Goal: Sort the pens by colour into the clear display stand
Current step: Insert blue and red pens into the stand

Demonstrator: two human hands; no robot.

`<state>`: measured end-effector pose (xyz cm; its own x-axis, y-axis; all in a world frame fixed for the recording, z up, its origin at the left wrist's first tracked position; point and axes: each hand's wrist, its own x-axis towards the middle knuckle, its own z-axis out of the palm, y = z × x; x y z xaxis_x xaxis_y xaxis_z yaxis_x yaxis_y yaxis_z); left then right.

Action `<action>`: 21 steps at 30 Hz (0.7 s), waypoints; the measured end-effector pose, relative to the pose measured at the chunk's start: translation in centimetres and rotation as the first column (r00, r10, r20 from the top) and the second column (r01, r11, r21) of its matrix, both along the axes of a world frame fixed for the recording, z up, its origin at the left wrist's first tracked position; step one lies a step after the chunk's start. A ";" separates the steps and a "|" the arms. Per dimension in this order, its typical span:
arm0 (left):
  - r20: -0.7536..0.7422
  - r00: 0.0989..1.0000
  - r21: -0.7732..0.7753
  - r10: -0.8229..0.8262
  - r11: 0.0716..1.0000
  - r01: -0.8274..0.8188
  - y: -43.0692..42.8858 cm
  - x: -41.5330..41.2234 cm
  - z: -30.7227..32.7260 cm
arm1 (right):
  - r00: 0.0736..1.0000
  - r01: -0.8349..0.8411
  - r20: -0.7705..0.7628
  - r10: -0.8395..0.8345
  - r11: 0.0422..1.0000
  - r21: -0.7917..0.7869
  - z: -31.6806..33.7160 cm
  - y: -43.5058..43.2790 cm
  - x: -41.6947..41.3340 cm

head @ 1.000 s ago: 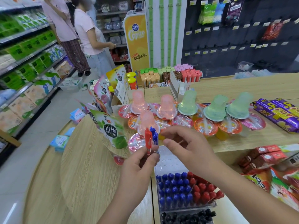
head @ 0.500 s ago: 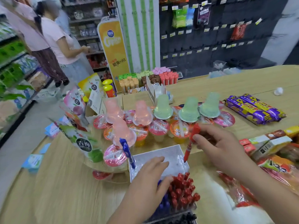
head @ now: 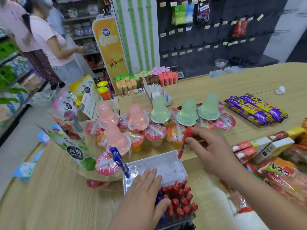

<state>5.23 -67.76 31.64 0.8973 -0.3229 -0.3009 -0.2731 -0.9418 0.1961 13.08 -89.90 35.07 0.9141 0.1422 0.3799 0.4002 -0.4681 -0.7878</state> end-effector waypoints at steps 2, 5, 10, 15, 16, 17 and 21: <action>-0.001 1.000 -0.026 0.002 1.000 -0.002 0.0 0.0 0.0 | 1.000 0.007 0.020 -0.006 1.000 -0.021 -0.2 0.5 0.9; 0.027 0.999 -0.065 0.027 0.998 -0.025 0.2 0.0 -0.4 | 0.999 -0.015 0.046 0.018 0.997 -0.078 -0.8 0.9 1.7; 0.109 0.994 -0.076 0.014 0.997 -0.006 0.3 -0.3 -0.5 | 0.995 -0.077 0.039 0.087 0.973 -0.220 -2.0 1.3 2.0; 0.080 0.996 -0.087 0.025 0.996 -0.018 0.4 -0.8 -0.2 | 0.997 -0.051 0.044 0.068 0.951 -0.305 -1.6 1.5 2.1; 0.085 0.996 -0.102 0.026 0.995 -0.017 0.5 -1.0 0.1 | 0.996 -0.060 0.037 0.076 0.948 -0.313 -1.5 1.6 2.0; 0.095 0.995 -0.111 0.023 0.994 -0.012 0.5 -1.1 0.1 | 0.996 -0.072 0.029 0.085 0.948 -0.310 -1.4 1.7 2.0; 0.129 0.991 -0.165 0.038 0.986 -0.016 0.7 -1.6 0.0 | 0.995 -0.093 -0.046 0.085 0.970 -0.226 -1.4 1.5 1.6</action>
<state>3.67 -67.01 31.69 0.9347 -0.3328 -0.1248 -0.2815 -0.9075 0.3117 14.68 -88.38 33.66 0.9060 0.3028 0.2958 0.4224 -0.6003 -0.6791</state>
